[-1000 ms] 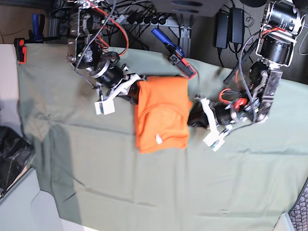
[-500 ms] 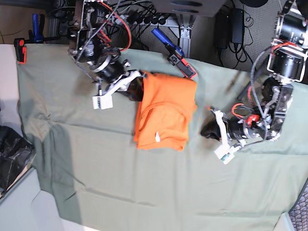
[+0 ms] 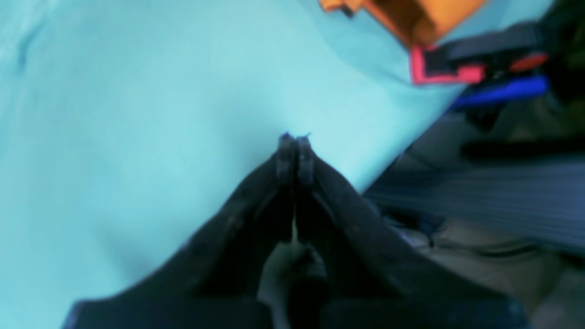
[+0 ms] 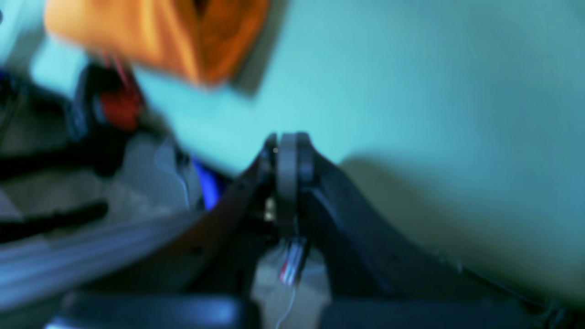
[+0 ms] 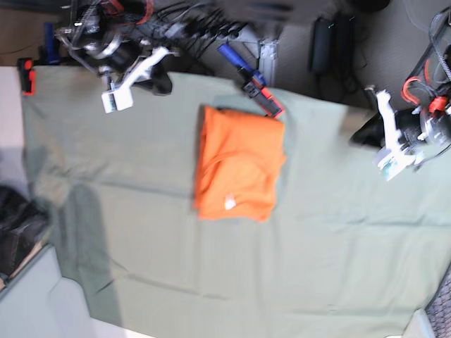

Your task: Fold the T-shirt properly

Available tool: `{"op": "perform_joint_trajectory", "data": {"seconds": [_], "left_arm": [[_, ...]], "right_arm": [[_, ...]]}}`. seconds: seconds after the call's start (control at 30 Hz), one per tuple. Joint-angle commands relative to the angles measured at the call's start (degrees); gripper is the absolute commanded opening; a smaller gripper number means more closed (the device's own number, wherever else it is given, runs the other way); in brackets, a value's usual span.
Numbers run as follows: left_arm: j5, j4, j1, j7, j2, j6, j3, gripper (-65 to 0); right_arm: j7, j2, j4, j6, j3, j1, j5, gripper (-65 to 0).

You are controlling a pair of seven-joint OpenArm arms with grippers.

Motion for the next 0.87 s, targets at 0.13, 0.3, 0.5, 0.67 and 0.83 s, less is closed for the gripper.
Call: {"op": "perform_joint_trajectory", "data": {"seconds": [0.13,0.3,0.5,0.67,0.83], "left_arm": [[1.9,-1.3,15.2,-1.2,-0.6,-0.5,-4.7,-65.0],[7.5,-14.1,20.2,-4.5,0.5,3.9,-2.9,-65.0],[10.9,-38.9,11.6,-7.6,0.7,12.7,8.2,-65.0],[16.0,-63.5,-2.5,-9.8,6.6,17.4,18.8,-65.0],[18.0,-84.8,-16.6,-14.1,14.1,18.0,24.5,-65.0]], "right_arm": [[0.9,1.0,0.3,6.8,0.3,-10.1,0.4,-65.0],[1.5,0.5,-7.7,6.6,0.0,-15.4,-5.1,-65.0],[1.4,0.5,-26.1,6.1,0.0,-12.7,-10.5,-65.0],[1.3,0.5,-42.9,5.9,0.0,-4.9,-16.2,-65.0],[1.3,0.5,-55.3,5.5,0.0,4.7,-19.5,-65.0]]}}
